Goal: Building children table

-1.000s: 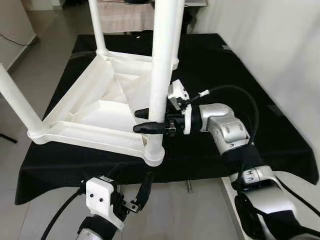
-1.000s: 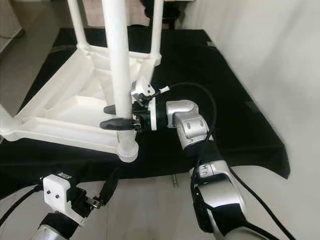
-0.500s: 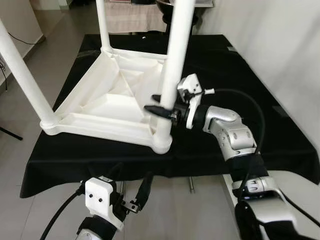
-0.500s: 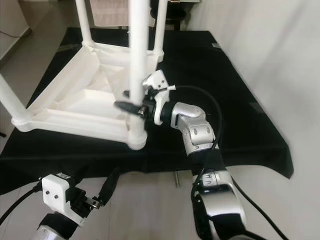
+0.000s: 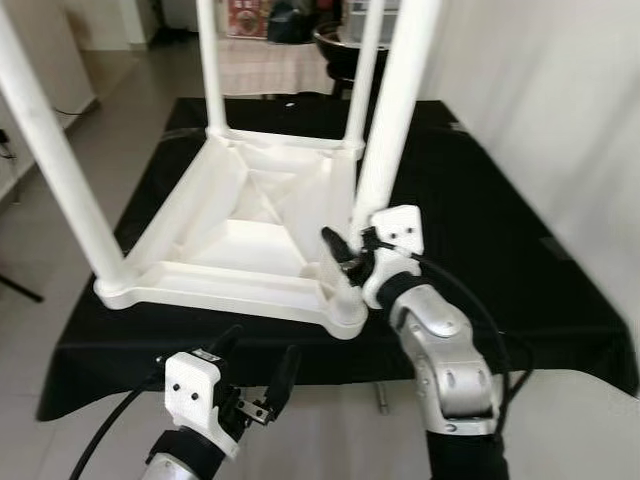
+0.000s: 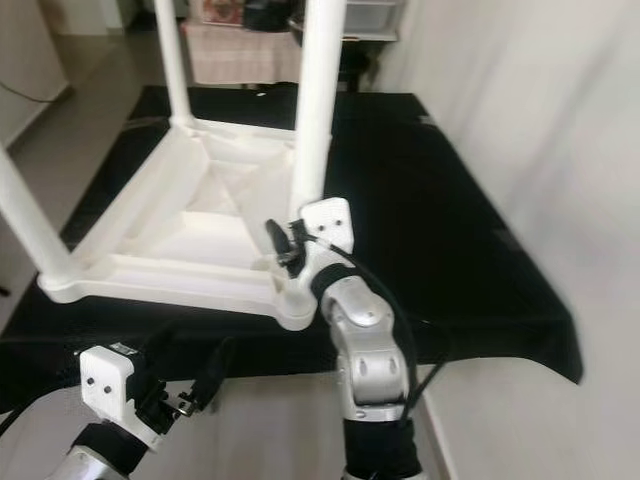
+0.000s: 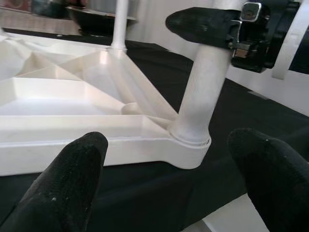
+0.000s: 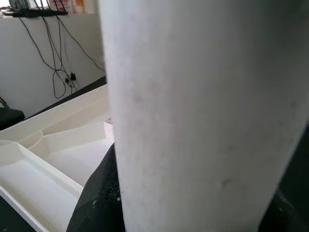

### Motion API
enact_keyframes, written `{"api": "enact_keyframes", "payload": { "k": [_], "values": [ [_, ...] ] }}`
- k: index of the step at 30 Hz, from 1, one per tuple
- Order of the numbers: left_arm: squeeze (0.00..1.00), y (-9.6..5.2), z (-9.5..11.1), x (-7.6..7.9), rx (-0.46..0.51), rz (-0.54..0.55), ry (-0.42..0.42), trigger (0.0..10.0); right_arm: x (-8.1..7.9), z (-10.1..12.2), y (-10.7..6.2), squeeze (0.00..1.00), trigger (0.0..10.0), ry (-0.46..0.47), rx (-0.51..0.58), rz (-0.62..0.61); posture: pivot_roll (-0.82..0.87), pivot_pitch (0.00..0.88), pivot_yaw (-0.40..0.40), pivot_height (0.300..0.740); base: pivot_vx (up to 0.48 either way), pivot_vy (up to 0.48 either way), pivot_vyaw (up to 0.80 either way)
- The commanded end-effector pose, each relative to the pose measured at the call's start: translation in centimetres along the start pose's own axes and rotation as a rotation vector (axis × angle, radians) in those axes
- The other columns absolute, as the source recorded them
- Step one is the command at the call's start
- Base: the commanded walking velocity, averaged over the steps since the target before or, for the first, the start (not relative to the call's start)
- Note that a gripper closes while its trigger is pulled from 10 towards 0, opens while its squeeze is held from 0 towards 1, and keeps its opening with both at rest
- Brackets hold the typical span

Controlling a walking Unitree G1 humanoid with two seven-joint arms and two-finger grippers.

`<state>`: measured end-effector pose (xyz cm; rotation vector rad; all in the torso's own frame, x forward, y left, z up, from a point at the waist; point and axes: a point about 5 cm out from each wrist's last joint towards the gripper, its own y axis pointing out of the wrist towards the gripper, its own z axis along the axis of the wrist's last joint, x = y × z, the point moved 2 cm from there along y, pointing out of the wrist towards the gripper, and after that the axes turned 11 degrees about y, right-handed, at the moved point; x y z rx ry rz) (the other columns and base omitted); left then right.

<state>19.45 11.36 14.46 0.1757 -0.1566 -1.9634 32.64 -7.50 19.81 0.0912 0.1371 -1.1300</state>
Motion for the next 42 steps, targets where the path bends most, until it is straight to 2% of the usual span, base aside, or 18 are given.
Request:
{"api": "enact_keyframes", "payload": {
  "k": [1,3,4,8,12,13,14,15,16,17,19,22,23,24,35,39,40,42],
  "values": [
    [0.00,-0.2,-0.5,-0.1,-0.023,0.014,-0.003,10.0,0.4,-3.6,-0.1,0.82,10.0,0.083,-0.179,-0.018,0.02,0.110,-0.052,0.740,0.000,0.000,0.00],
    [0.00,-0.2,-0.5,-0.1,-0.023,0.014,-0.003,10.0,0.4,-3.6,-0.1,0.82,10.0,0.083,-0.179,-0.018,0.02,0.110,-0.052,0.740,0.000,0.000,0.00],
    [0.00,-0.2,-0.5,0.0,-0.023,0.009,-0.006,10.0,-0.6,-2.6,0.3,1.00,10.0,0.111,-0.155,0.104,0.02,0.108,-0.053,0.740,0.000,0.000,0.00],
    [0.00,-0.2,-0.5,0.2,-0.023,0.000,-0.013,10.0,-2.1,0.4,0.9,1.00,10.0,0.024,-0.082,0.455,0.02,0.109,-0.053,0.740,0.000,0.000,0.00],
    [0.00,-0.2,-0.5,0.4,-0.022,-0.002,-0.016,10.0,-2.7,0.7,0.5,1.00,10.0,-0.070,-0.115,0.649,0.03,0.115,-0.058,0.740,0.000,0.000,0.00],
    [0.00,-0.2,-0.5,0.5,-0.021,-0.002,-0.017,10.0,-2.9,0.6,0.4,0.82,10.0,-0.095,-0.139,0.735,0.03,0.115,-0.058,0.740,0.000,0.000,0.00],
    [0.00,-0.2,-0.5,0.5,-0.021,-0.002,-0.017,10.0,-2.9,0.6,0.4,0.82,10.0,-0.095,-0.139,0.735,0.03,0.115,-0.058,0.740,0.000,0.000,0.00],
    [0.00,-0.2,-0.4,0.6,-0.020,-0.002,-0.019,10.0,-3.2,0.7,0.1,0.18,10.0,-0.126,-0.155,0.823,0.04,0.116,-0.060,0.740,0.000,0.000,0.00],
    [0.00,-0.2,-0.4,0.6,-0.020,-0.002,-0.019,10.0,-3.2,0.7,0.1,0.18,10.0,-0.126,-0.155,0.823,0.04,0.116,-0.060,0.740,0.000,0.000,0.00],
    [0.00,-0.3,-0.3,0.7,-0.020,-0.001,-0.020,10.0,-3.2,0.9,0.1,0.00,10.0,-0.142,-0.171,0.901,0.05,0.128,-0.061,0.740,0.000,0.000,0.00],
    [0.00,-0.4,-0.2,0.9,-0.020,0.000,-0.021,10.0,-3.1,1.5,0.4,0.00,10.0,-0.151,-0.188,0.980,0.05,0.136,-0.062,0.740,0.000,0.000,0.00],
    [0.00,-0.5,-0.1,1.0,-0.020,0.001,-0.022,10.0,-3.0,1.9,0.8,0.00,8.5,-0.145,-0.192,0.997,0.06,0.141,-0.062,0.740,0.000,0.000,0.00],
    [0.00,-0.5,-0.1,1.0,-0.021,0.001,-0.023,10.0,-2.9,2.2,1.0,0.00,6.8,-0.138,-0.193,1.008,0.06,0.142,-0.062,0.740,0.000,0.000,0.00],
    [0.00,-0.6,0.0,1.1,-0.021,0.002,-0.024,10.0,-2.8,2.5,1.2,0.00,0.0,-0.124,-0.193,1.020,0.06,0.148,-0.061,0.740,0.000,0.000,0.00],
    [0.00,-0.6,0.0,1.2,-0.021,0.001,-0.029,10.0,-1.4,2.4,0.9,0.00,0.0,-0.089,-0.203,1.059,0.05,0.155,-0.055,0.740,0.000,0.000,0.00],
    [0.00,-0.6,0.0,1.0,-0.022,0.000,-0.029,10.0,0.1,2.0,0.4,0.00,0.0,-0.073,-0.169,0.885,0.03,0.156,-0.057,0.740,0.000,0.000,0.00],
    [0.00,-0.7,0.0,0.9,-0.023,0.001,-0.027,10.0,0.8,1.2,0.3,0.00,0.0,-0.027,-0.158,0.685,0.03,0.159,-0.059,0.740,0.000,0.000,0.00],
    [0.00,-0.7,0.0,0.9,-0.023,0.001,-0.027,10.0,0.8,1.2,0.3,0.00,0.0,-0.027,-0.158,0.685,0.03,0.159,-0.059,0.740,0.000,0.000,0.00]
  ]
}}
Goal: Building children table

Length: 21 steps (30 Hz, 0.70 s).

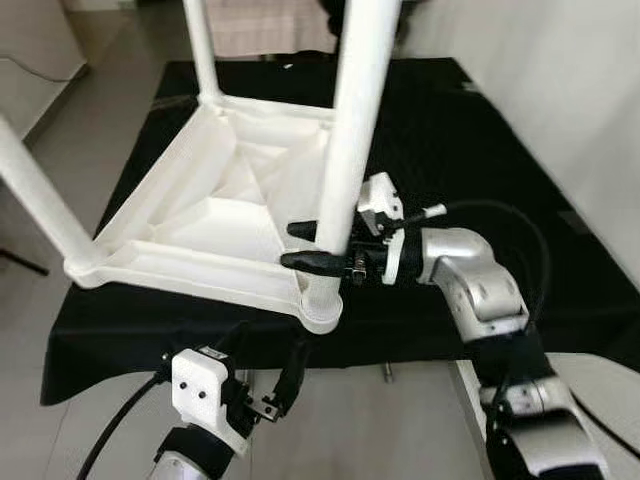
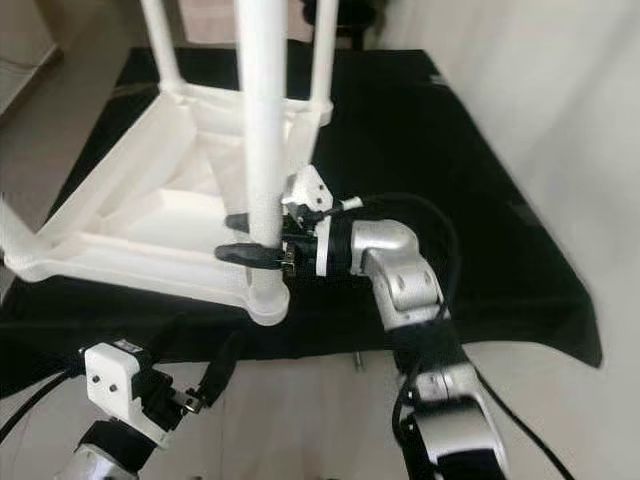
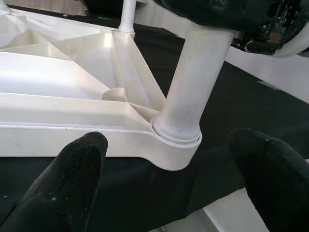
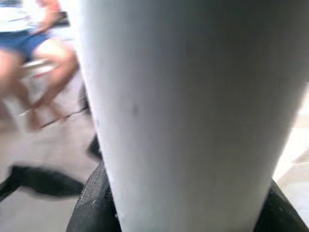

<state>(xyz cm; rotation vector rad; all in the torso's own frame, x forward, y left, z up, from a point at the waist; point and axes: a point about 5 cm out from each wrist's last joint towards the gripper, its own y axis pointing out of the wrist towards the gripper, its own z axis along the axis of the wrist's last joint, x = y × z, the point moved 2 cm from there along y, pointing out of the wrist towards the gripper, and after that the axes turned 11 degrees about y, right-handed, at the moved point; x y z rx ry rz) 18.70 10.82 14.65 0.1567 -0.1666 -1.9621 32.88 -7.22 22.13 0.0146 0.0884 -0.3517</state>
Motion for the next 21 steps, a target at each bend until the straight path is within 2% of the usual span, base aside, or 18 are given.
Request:
{"api": "enact_keyframes", "payload": {
  "k": [1,2,3,4,7,9,10,13,16,18,19,20,21],
  "values": [
    [0.00,-0.3,-0.3,0.0,-0.021,-0.002,-0.008,10.0,1.7,-2.0,-1.1,0.00,0.0,0.063,-0.035,-0.325,0.02,0.159,-0.057,0.740,0.000,0.000,0.00],
    [0.00,-0.3,-0.3,-0.2,-0.022,0.000,-0.007,10.0,3.0,-3.8,-4.1,0.00,0.0,0.062,-0.051,-0.779,0.00,0.159,-0.051,0.740,0.000,0.000,0.00],
    [0.00,-0.3,-0.3,-0.2,-0.022,0.000,-0.007,10.0,3.0,-3.8,-4.1,0.00,0.0,0.062,-0.051,-0.779,0.00,0.159,-0.051,0.740,0.000,0.000,0.00],
    [0.00,-0.2,-0.4,-0.5,-0.023,-0.003,-0.004,10.0,0.9,-7.7,-7.0,0.00,0.0,0.085,-0.169,-0.999,-0.01,0.150,-0.035,0.740,0.000,0.000,0.00],
    [0.00,-0.1,-0.5,-0.6,-0.025,-0.007,-0.004,10.0,0.6,-8.8,-7.7,0.00,0.0,0.091,-0.205,-1.019,-0.02,0.140,-0.031,0.740,0.000,0.000,0.00],
    [0.00,0.2,-0.7,-0.6,-0.026,-0.018,-0.008,10.0,1.6,-8.5,-7.6,0.00,0.0,0.055,-0.205,-1.003,0.00,0.125,-0.047,0.740,0.000,0.000,0.00],
    [0.00,0.3,-0.8,-0.6,-0.026,-0.020,-0.008,10.0,2.2,-8.0,-7.3,0.00,0.0,0.049,-0.183,-1.009,0.00,0.114,-0.049,0.740,0.000,0.000,0.00],
    [0.00,0.4,-0.9,-0.7,-0.025,-0.015,-0.006,10.0,2.5,-7.3,-6.6,0.00,0.0,0.052,-0.155,-1.015,0.00,0.108,-0.050,0.740,0.000,0.000,0.00],
    [0.00,0.3,-1.0,-0.9,-0.024,0.002,0.001,10.0,2.1,-7.2,-5.4,0.00,0.0,0.069,-0.151,-0.999,0.00,0.097,-0.050,0.740,0.000,0.000,0.00],
    [0.00,0.3,-1.0,-0.9,-0.023,0.006,0.002,10.0,1.9,-7.2,-4.9,0.00,0.4,0.083,-0.144,-1.002,0.01,0.091,-0.053,0.740,0.000,0.000,0.00],
    [0.00,0.4,-1.1,-0.9,-0.023,0.005,0.001,10.0,1.4,-7.1,-4.2,0.00,10.0,0.092,-0.135,-0.965,0.00,0.085,-0.053,0.740,0.000,0.000,0.00],
    [0.00,0.4,-1.1,-0.9,-0.024,0.003,0.000,10.0,1.2,-6.7,-3.7,1.00,10.0,0.103,-0.110,-0.941,0.00,0.085,-0.053,0.740,0.000,0.000,0.00],
    [0.00,0.4,-1.1,-0.9,-0.024,0.001,-0.001,10.0,1.2,-6.1,-3.2,1.00,10.0,0.106,-0.076,-0.900,0.01,0.084,-0.049,0.740,0.000,0.000,0.00]
  ]
}}
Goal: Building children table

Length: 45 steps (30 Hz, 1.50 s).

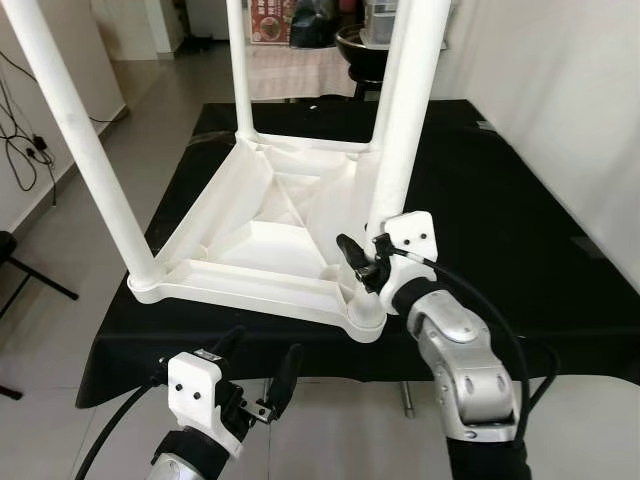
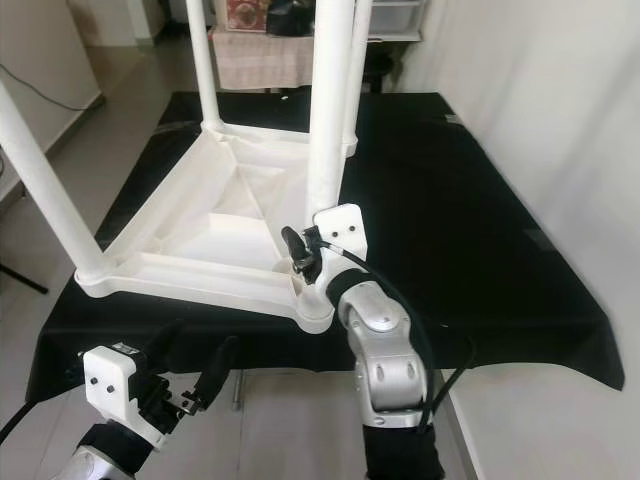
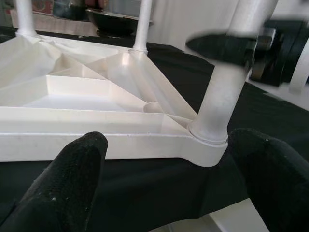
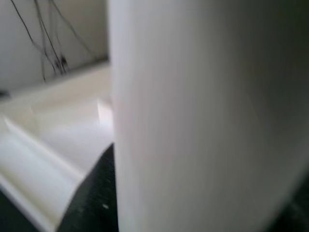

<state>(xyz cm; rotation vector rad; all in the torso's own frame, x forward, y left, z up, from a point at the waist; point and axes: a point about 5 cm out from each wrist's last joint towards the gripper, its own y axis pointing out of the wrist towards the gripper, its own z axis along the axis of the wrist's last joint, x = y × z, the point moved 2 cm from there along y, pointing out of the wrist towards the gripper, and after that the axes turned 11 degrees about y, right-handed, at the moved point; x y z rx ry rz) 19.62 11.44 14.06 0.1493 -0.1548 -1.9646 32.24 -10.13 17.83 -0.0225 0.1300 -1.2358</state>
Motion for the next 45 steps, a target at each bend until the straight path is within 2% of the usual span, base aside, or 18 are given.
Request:
{"api": "enact_keyframes", "payload": {
  "k": [1,5,6,8,9,10,11,12,14,17,23,24,25,34,42,43,44,45],
  "values": [
    [0.00,-0.1,-0.4,0.0,-0.012,0.003,-0.002,10.0,0.5,-1.9,0.2,1.00,10.0,0.030,-0.092,-0.017,0.01,0.084,-0.049,0.740,0.000,0.000,0.00],
    [0.00,0.0,-0.4,0.1,-0.009,-0.002,-0.007,10.0,-0.7,0.9,1.9,1.00,10.0,0.092,0.010,0.218,0.00,0.086,-0.049,0.740,0.000,0.000,0.00],
    [0.00,0.0,-0.4,0.1,-0.009,-0.002,-0.007,10.0,-0.7,0.9,1.9,1.00,10.0,0.092,0.010,0.218,0.00,0.086,-0.049,0.740,0.000,0.000,0.00],
    [0.00,0.0,-0.3,0.1,-0.007,-0.003,-0.008,10.0,-1.7,1.9,2.2,1.00,10.0,0.057,0.034,0.396,0.00,0.085,-0.049,0.740,0.000,0.000,0.00],
    [0.00,0.0,-0.3,0.1,-0.007,-0.003,-0.008,10.0,-1.7,1.9,2.2,1.00,10.0,0.057,0.034,0.396,0.00,0.085,-0.049,0.740,0.000,0.000,0.00],
    [0.00,0.1,-0.3,0.2,-0.006,-0.003,-0.009,10.0,-2.5,2.2,1.9,1.00,10.0,-0.003,0.025,0.538,0.01,0.086,-0.049,0.740,0.000,0.000,0.00],
    [0.00,0.1,-0.3,0.2,-0.005,-0.003,-0.009,10.0,-3.0,2.3,1.4,0.00,10.0,-0.049,0.003,0.682,0.01,0.091,-0.050,0.740,0.000,0.000,0.00],
    [0.00,0.1,-0.3,0.2,-0.005,-0.003,-0.009,10.0,-3.0,2.3,1.4,0.00,10.0,-0.049,0.003,0.682,0.01,0.091,-0.050,0.740,0.000,0.000,0.00],
    [0.00,0.1,-0.3,0.2,-0.004,-0.002,-0.010,10.0,-3.3,2.4,0.5,0.00,10.0,-0.140,-0.076,0.937,0.02,0.090,-0.049,0.740,0.000,0.000,0.00],
    [0.00,0.0,-0.3,0.3,-0.005,-0.001,-0.008,10.0,-3.1,2.7,0.5,0.00,10.0,-0.185,-0.108,1.040,0.03,0.091,-0.048,0.740,0.000,0.000,0.00],
    [0.00,-0.1,-0.3,0.3,-0.007,0.001,-0.007,10.0,-3.1,3.6,1.5,0.00,10.0,-0.205,-0.105,1.096,0.04,0.098,-0.047,0.740,0.000,0.000,0.00],
    [0.00,-0.2,-0.3,0.3,-0.009,0.001,-0.007,10.0,-3.2,3.6,1.8,0.00,9.3,-0.227,-0.101,1.100,0.04,0.101,-0.048,0.740,0.000,0.000,0.00],
    [0.00,-0.2,-0.2,0.4,-0.009,0.002,-0.007,10.0,-3.3,3.6,1.9,0.00,0.0,-0.220,-0.102,1.113,0.05,0.107,-0.047,0.740,0.000,0.000,0.00],
    [0.00,-0.3,-0.1,0.4,-0.010,0.002,-0.009,10.0,-2.8,3.0,1.3,0.00,0.0,-0.189,-0.128,1.188,0.03,0.120,-0.042,0.740,0.000,0.000,0.00],
    [0.00,-0.3,0.0,0.4,-0.006,0.002,-0.012,10.0,-1.1,2.9,0.9,0.00,0.0,-0.143,-0.072,1.027,0.02,0.134,-0.043,0.740,0.000,0.000,0.00],
    [0.00,-0.3,0.1,0.2,-0.005,0.003,-0.011,10.0,-1.1,1.6,0.5,0.00,0.0,-0.039,-0.080,0.856,0.01,0.141,-0.047,0.740,0.000,0.000,0.00],
    [0.00,-0.4,0.1,0.1,-0.006,0.003,-0.009,10.0,-0.2,0.3,1.8,0.00,0.0,-0.031,-0.057,0.474,0.01,0.148,-0.048,0.740,0.000,0.000,0.00],
    [0.00,-0.4,0.1,0.1,-0.006,0.003,-0.009,10.0,-0.2,0.3,1.8,0.00,0.0,-0.031,-0.057,0.474,0.01,0.148,-0.048,0.740,0.000,0.000,0.00]
  ]
}}
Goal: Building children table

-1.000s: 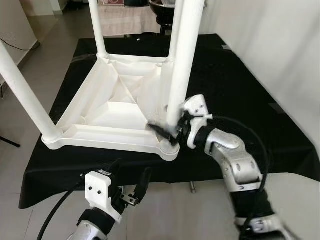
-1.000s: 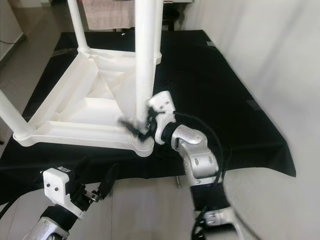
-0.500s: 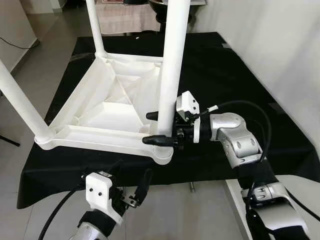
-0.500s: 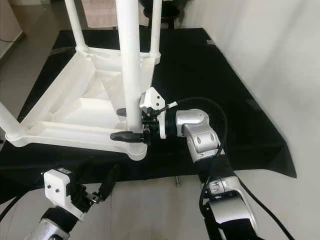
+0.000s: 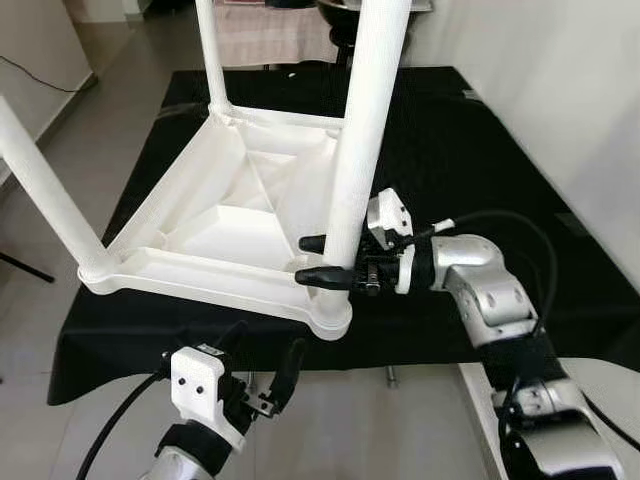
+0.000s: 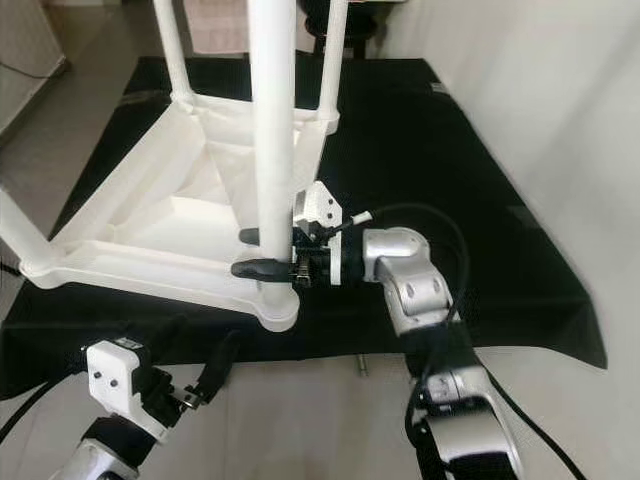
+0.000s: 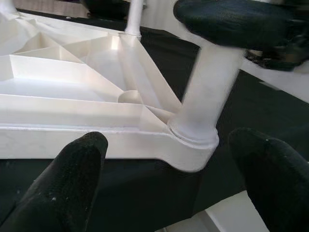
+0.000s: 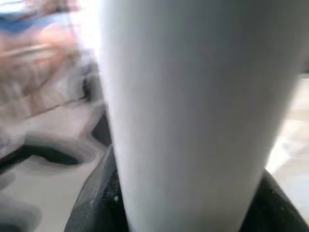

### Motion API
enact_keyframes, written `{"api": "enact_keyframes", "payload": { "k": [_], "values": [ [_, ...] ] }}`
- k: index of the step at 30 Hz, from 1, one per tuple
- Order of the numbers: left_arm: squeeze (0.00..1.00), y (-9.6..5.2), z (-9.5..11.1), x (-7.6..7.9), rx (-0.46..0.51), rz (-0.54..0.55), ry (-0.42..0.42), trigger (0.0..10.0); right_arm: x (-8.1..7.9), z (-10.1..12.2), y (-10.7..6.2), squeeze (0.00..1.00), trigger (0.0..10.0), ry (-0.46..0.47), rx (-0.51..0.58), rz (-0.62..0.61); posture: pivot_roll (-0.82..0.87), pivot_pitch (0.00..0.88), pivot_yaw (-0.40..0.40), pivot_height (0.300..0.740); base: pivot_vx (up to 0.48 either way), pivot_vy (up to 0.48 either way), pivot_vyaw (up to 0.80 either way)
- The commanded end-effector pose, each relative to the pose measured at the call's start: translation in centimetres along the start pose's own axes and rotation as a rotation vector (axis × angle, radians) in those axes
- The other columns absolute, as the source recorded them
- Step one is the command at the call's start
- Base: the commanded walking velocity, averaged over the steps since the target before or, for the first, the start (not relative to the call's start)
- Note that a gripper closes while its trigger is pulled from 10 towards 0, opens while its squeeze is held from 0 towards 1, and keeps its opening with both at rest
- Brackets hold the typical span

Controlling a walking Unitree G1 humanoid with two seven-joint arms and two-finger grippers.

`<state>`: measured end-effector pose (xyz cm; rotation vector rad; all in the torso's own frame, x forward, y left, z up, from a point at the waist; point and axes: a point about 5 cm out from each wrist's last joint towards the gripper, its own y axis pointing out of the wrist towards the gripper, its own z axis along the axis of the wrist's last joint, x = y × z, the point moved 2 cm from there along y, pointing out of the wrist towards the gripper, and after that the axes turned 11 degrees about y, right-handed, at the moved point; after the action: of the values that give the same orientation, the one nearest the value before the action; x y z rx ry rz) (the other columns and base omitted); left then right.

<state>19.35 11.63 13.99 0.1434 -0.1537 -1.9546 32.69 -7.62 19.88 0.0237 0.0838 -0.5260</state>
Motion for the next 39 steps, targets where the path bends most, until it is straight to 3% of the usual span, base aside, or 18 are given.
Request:
{"api": "enact_keyframes", "payload": {
  "k": [1,2,3,5,15,16,17,18,19,20,23,28,29,30,31,32,34,39],
  "values": [
    [0.00,-0.1,0.1,0.0,-0.003,-0.007,-0.005,10.0,3.2,-2.5,-1.4,0.00,0.0,0.011,-0.069,-0.514,0.00,0.150,-0.046,0.740,0.000,0.000,0.00],
    [0.00,-0.1,0.1,0.0,-0.003,-0.007,-0.005,10.0,3.2,-2.5,-1.4,0.00,0.0,0.011,-0.069,-0.514,0.00,0.150,-0.046,0.740,0.000,0.000,0.00],
    [0.00,0.0,0.1,0.0,-0.004,-0.009,-0.004,10.0,2.4,-4.0,-2.6,0.00,0.0,0.067,-0.099,-0.686,0.01,0.148,-0.042,0.740,0.000,0.000,0.00],
    [0.00,0.0,0.0,-0.1,-0.005,-0.011,-0.002,10.0,1.7,-4.7,-3.2,0.00,0.0,0.064,-0.116,-0.740,0.00,0.143,-0.036,0.740,0.000,0.000,0.00],
    [0.00,0.4,-0.1,-0.6,0.002,0.009,0.011,10.0,3.4,-3.9,-3.3,0.00,0.0,0.008,-0.112,-0.788,0.01,0.123,-0.045,0.740,0.000,0.000,0.00],
    [0.00,0.5,-0.1,-0.7,0.003,0.015,0.014,10.0,3.5,-3.8,-3.3,0.00,0.8,0.008,-0.116,-0.791,0.01,0.123,-0.045,0.740,0.000,0.000,0.00],
    [0.00,0.5,-0.1,-0.7,0.003,0.015,0.014,10.0,3.5,-3.8,-3.3,0.00,0.8,0.008,-0.116,-0.791,0.01,0.123,-0.045,0.740,0.000,0.000,0.00],
    [0.00,0.5,0.0,-0.7,0.005,0.017,0.014,10.0,3.4,-3.7,-3.2,0.00,8.4,0.009,-0.122,-0.780,0.01,0.123,-0.046,0.740,0.000,0.000,0.00],
    [0.00,0.5,0.0,-0.7,0.006,0.015,0.013,10.0,2.8,-3.5,-2.5,0.00,10.0,0.035,-0.099,-0.712,0.00,0.126,-0.044,0.740,0.000,0.000,0.00],
    [0.00,0.6,0.0,-0.7,0.006,0.013,0.012,10.0,2.3,-3.3,-1.9,1.00,10.0,0.062,-0.078,-0.645,0.00,0.126,-0.044,0.740,0.000,0.000,0.00],
    [0.00,0.7,0.0,-0.7,0.007,0.009,0.010,10.0,1.1,-1.5,0.0,1.00,10.0,0.144,0.025,-0.407,0.00,0.128,-0.043,0.740,0.000,0.000,0.00],
    [0.00,0.7,0.1,-0.6,0.008,0.008,0.008,10.0,0.3,-0.3,0.6,1.00,10.0,0.159,0.039,-0.235,0.01,0.131,-0.044,0.740,0.000,0.000,0.00],
    [0.00,0.7,0.1,-0.5,0.008,0.007,0.007,10.0,-0.3,0.1,0.8,0.00,10.0,0.144,0.017,-0.119,0.01,0.137,-0.045,0.740,0.000,0.000,0.00],
    [0.00,0.7,0.1,-0.5,0.008,0.007,0.007,10.0,-0.3,0.1,0.8,0.00,10.0,0.144,0.017,-0.119,0.01,0.137,-0.045,0.740,0.000,0.000,0.00],
    [0.00,0.6,0.2,-0.4,0.010,0.008,0.005,10.0,-1.1,1.2,0.6,0.00,10.0,0.047,-0.039,0.158,0.02,0.148,-0.045,0.740,0.000,0.000,0.00],
    [0.00,0.6,0.2,-0.4,0.010,0.008,0.005,10.0,-1.1,1.2,0.6,0.00,10.0,0.047,-0.039,0.158,0.02,0.148,-0.045,0.740,0.000,0.000,0.00],
    [0.00,0.5,0.3,-0.3,0.011,0.009,0.004,10.0,-1.4,1.7,0.2,0.00,10.0,-0.018,-0.094,0.329,0.02,0.159,-0.048,0.740,0.000,0.000,0.00],
    [0.00,0.2,0.6,-0.1,0.010,0.012,0.003,10.0,-0.8,2.3,0.7,0.00,10.0,-0.021,-0.126,0.436,0.04,0.180,-0.046,0.740,0.000,0.000,0.00]
  ]
}}
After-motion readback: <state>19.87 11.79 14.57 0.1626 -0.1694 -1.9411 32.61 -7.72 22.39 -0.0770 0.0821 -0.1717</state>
